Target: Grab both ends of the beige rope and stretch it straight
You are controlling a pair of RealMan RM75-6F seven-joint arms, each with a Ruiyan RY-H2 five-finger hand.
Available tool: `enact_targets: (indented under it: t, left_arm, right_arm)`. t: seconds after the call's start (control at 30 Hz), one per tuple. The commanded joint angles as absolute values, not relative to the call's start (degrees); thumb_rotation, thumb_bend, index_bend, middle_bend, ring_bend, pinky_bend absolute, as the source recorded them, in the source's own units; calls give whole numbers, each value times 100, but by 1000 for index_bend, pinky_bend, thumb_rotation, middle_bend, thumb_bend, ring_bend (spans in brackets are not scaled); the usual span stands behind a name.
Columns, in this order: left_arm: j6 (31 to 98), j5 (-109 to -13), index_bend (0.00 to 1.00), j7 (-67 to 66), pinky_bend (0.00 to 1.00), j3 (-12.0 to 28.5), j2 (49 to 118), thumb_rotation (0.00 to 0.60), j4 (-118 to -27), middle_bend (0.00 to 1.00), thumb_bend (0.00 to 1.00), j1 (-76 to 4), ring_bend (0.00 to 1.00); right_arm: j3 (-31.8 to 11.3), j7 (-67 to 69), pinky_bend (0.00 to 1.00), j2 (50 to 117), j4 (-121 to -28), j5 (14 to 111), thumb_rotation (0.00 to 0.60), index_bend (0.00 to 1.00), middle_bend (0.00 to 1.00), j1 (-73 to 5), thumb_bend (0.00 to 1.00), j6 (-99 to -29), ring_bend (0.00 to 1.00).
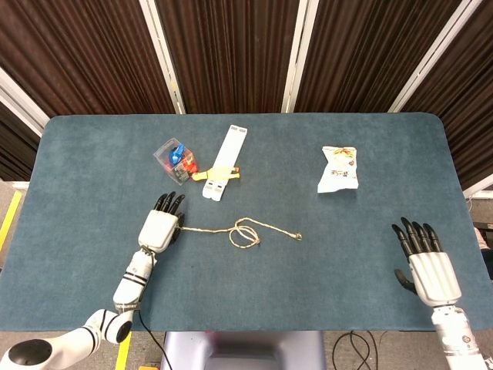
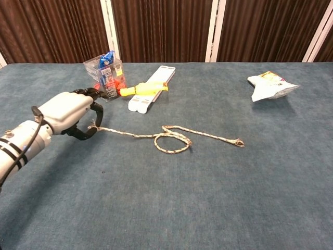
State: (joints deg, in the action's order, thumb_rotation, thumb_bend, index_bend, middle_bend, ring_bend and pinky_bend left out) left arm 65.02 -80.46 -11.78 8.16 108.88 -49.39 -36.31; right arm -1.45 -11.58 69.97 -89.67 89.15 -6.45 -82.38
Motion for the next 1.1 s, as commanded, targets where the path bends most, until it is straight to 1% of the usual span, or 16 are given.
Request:
enact_targets:
  t: [0.03,0.07,0.13,0.17,0.23,0.27,0.3,0.43,0.57,0.73,1.1]
  left_arm:
    - [6700,-8163,670,-1197,127,721,10652,600,-5264,103,442,-3508,0]
    - [6710,-8168,670,-1204,126,714,10634,600,-5292,102,443,-3500,0]
    - [6720,-8172,670,-1217,127,705,10604,600,-5341,102,443,-3486,0]
    - [6733,-8178,670,-1222,127,697,10586,600,-5370,102,444,-3477,0]
    - [6828,-8227,671,-1244,127,643,10468,600,-5587,102,444,-3407,0]
    - [6942,-8317,671,-1256,127,551,10377,600,-5705,103,443,-3331,0]
    - [7052,-8401,671,-1262,127,462,10273,600,-5824,103,443,-3252,0]
    - [7168,-8479,671,-1234,127,342,10062,600,-6040,103,443,-3110,0]
    - [7148,-8446,667,-1208,127,357,9920,600,-6150,99,443,-3065,0]
    - [7170,-8459,666,-1094,127,401,9803,600,-6199,100,442,-3055,0]
    - [7138,-8459,666,-1019,127,447,9674,600,-6221,101,442,-3048,0]
  right_arm:
    - [-166,-953,0,7257,-8771,9094,600,12,0,-737,344,-8292,0]
    - [-171,-935,0,7288,-8752,9111,600,30,0,-751,344,-8290,0]
    - [-178,-912,0,7335,-8714,9131,600,99,0,-769,345,-8291,0]
    - [-181,-900,0,7369,-8707,9157,600,194,0,-794,344,-8277,0]
    - [-245,-895,0,7629,-8677,9294,600,342,0,-1030,345,-8095,0]
    - [-276,-1011,0,7796,-8757,9420,600,386,0,-1312,345,-7765,0]
    - [-345,-1221,0,7922,-8834,9364,600,422,0,-1499,345,-7491,0]
    - [-541,-1939,0,8484,-8833,9208,600,522,19,-1839,344,-7128,0]
    - [-695,-2520,0,9102,-8618,8894,600,541,32,-2113,345,-6797,0]
    - [-850,-3088,0,9627,-8287,8599,600,544,32,-2330,345,-6651,0]
    - [-1309,-3503,0,10560,-7114,7826,600,563,32,-2850,345,-6355,0]
